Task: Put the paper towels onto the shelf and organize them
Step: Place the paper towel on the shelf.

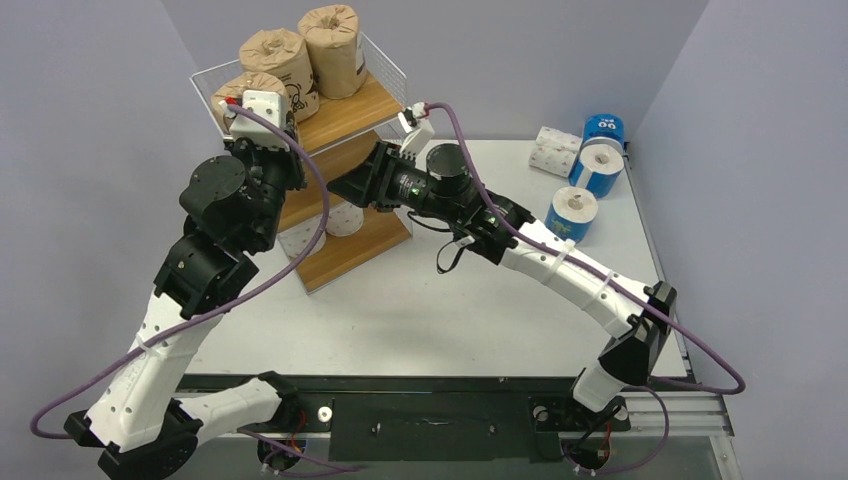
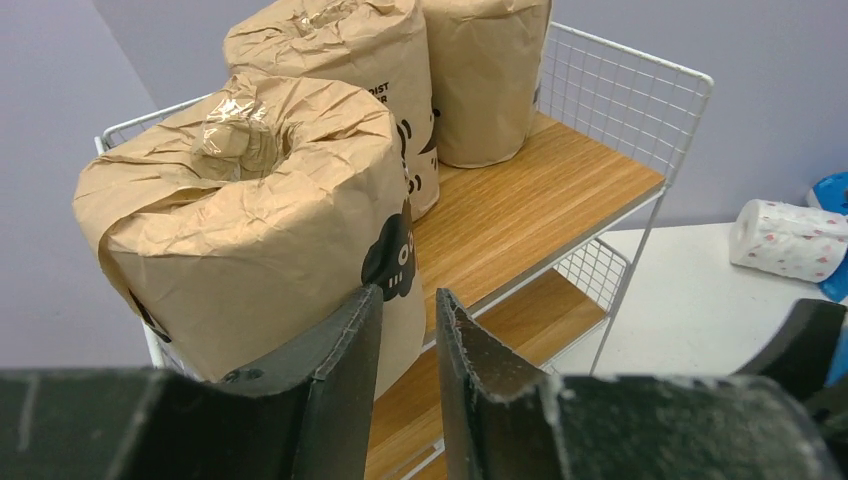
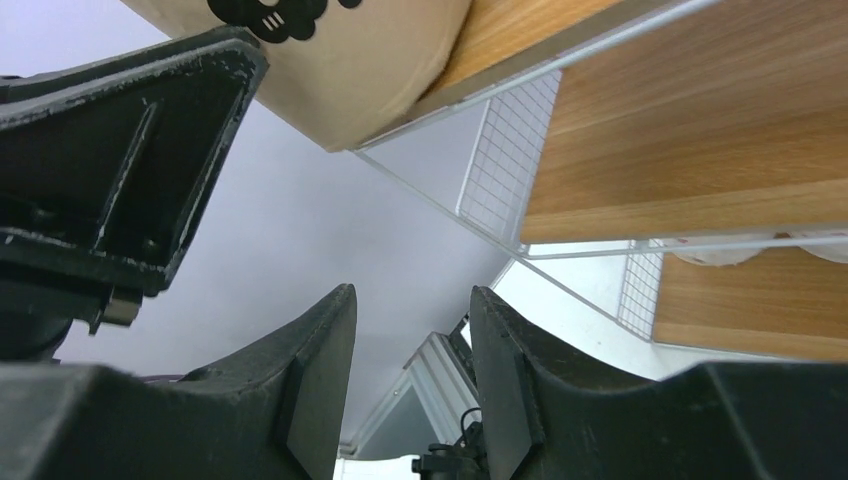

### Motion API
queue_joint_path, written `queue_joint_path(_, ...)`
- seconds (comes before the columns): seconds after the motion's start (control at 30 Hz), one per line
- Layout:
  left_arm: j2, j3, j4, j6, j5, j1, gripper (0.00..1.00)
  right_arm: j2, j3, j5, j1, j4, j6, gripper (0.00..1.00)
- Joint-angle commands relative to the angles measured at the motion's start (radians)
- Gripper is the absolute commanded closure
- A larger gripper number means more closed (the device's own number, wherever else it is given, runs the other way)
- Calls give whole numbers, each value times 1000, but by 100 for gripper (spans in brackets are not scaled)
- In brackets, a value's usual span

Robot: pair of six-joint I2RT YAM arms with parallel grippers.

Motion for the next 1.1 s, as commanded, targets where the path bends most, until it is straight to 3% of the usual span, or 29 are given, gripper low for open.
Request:
queue_joint_path(0.0,9,-4,49,8,-34,32,76,-82,-78,25,-29,79,-8,58)
queue_joint_path(0.5,19,-90,160,31,-60,106,76,-226,-356,59,-79,140,2,58)
queue_joint_path(1.07,38,-119,195,39,-66,148,75,-282,-449,55,-112,144,2,59)
